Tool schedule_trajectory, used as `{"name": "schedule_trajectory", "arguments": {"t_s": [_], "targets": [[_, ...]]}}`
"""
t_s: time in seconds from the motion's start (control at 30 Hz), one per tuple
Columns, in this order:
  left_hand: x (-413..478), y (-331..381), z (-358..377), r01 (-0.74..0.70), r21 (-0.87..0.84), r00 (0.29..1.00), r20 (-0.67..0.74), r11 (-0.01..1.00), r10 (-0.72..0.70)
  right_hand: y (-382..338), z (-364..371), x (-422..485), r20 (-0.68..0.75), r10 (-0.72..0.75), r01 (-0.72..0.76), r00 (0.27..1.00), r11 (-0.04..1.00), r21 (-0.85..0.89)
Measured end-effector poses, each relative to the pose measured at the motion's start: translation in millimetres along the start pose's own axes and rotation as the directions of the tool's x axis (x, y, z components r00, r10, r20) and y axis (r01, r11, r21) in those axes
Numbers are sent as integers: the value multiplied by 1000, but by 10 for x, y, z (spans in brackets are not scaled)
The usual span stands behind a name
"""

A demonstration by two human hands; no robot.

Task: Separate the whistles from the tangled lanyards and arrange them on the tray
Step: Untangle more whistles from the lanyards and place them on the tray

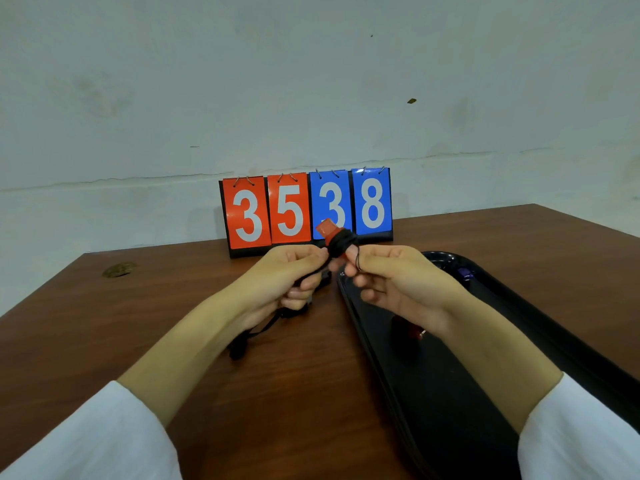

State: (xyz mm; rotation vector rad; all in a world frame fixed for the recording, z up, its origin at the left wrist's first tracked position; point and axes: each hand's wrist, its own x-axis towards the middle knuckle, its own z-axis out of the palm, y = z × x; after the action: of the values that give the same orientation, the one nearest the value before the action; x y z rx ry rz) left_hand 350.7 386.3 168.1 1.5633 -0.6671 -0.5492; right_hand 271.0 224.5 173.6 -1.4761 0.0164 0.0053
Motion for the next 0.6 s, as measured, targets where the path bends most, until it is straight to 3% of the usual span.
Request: {"name": "schedule_trajectory", "arguments": {"t_s": [0.07, 0.13, 0.17, 0.23, 0.3, 0.37, 0.47, 0.53, 0.6], "targets": [[-2, 27, 19, -3, 78, 997, -81, 997, 9, 9, -10, 4, -90, -12, 12, 996, 1000, 0], [3, 51, 59, -20, 262, 979, -188, 965, 72, 20, -7, 10, -195, -39, 30, 980, 998, -50], [10, 49, 79, -41, 412, 963, -227, 910, 146, 23, -4, 16, -248, -61, 39, 967, 995, -95], [-1, 38, 126, -91, 706, 919, -211, 702, 332, 31, 1, 32, -318, -127, 64, 940, 978, -201], [-35, 25, 170, -99, 850, 882, -166, 518, 441, 40, 10, 47, -351, -196, 95, 916, 954, -285], [-46, 12, 208, -109, 901, 840, -142, 420, 524, 57, 13, 61, -374, -265, 119, 889, 922, -368], [-59, 21, 250, -151, 925, 766, -113, 349, 632, 89, 16, 80, -390, -339, 154, 856, 887, -435], [-63, 28, 271, -167, 923, 731, -120, 347, 672, 106, 25, 78, -383, -363, 176, 849, 879, -444], [-57, 16, 272, -186, 889, 707, -174, 418, 686, 113, 31, 73, -371, -374, 186, 850, 872, -452]]}}
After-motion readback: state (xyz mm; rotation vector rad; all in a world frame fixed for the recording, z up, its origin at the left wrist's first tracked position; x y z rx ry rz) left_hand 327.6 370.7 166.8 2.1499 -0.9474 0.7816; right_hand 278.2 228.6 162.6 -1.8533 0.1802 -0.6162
